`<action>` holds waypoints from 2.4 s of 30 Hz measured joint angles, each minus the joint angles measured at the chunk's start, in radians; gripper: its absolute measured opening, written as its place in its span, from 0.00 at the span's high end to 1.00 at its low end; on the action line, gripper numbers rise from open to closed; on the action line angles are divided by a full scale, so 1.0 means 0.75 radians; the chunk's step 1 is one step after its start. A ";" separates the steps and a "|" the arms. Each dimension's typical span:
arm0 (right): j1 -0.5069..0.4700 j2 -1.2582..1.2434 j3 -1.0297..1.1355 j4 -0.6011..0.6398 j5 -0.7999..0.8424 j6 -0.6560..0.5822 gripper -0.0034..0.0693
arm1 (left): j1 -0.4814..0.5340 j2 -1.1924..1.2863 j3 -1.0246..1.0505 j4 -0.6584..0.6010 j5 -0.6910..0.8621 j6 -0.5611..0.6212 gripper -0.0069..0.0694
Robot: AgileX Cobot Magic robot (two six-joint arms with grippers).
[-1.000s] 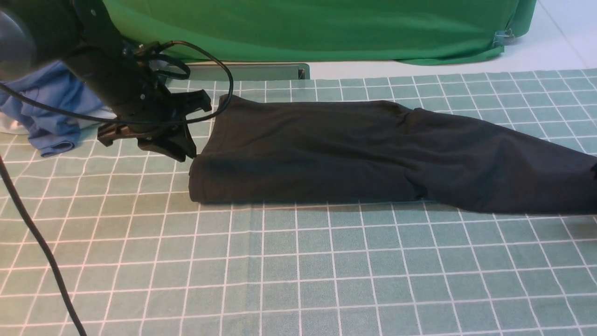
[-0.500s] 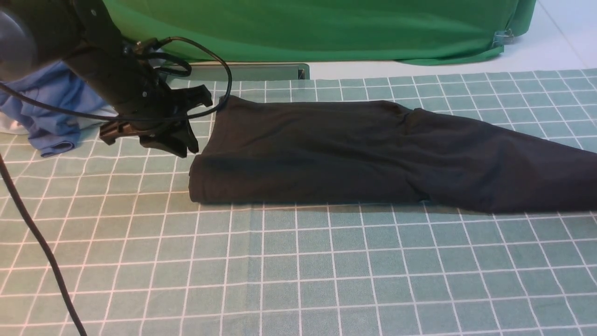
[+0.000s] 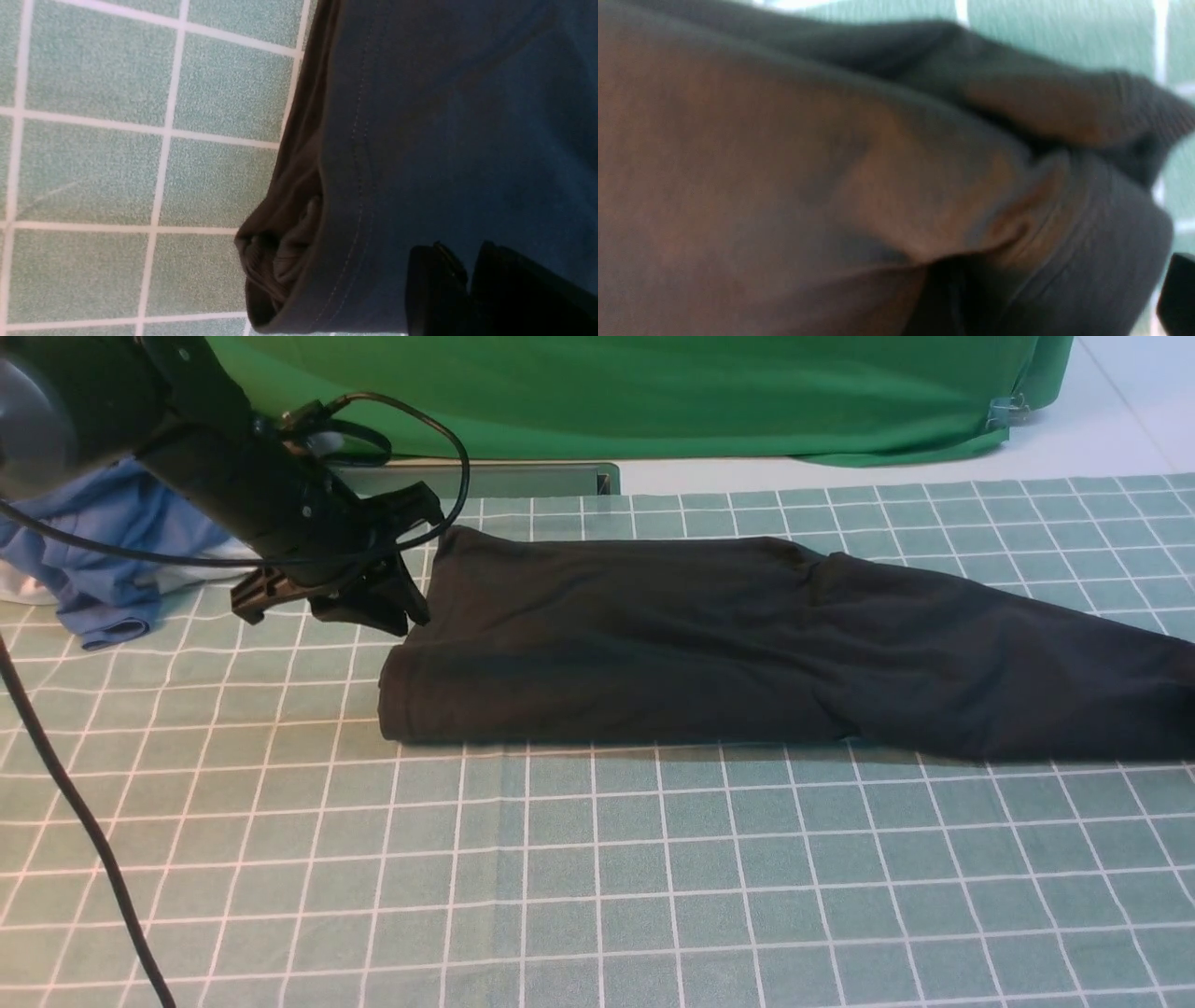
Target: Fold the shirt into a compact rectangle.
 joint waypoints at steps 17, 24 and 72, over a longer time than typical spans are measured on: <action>-0.118 -0.137 -0.151 -0.011 0.162 -0.134 0.87 | 0.000 -0.047 0.000 0.024 0.288 0.071 0.77; -0.084 -0.401 -0.194 0.179 0.168 -0.094 0.87 | 0.001 -0.213 0.000 0.026 0.357 0.140 0.77; 0.967 -0.357 -0.310 0.326 0.140 0.213 0.27 | 0.078 -0.348 0.275 -0.113 0.211 0.140 0.67</action>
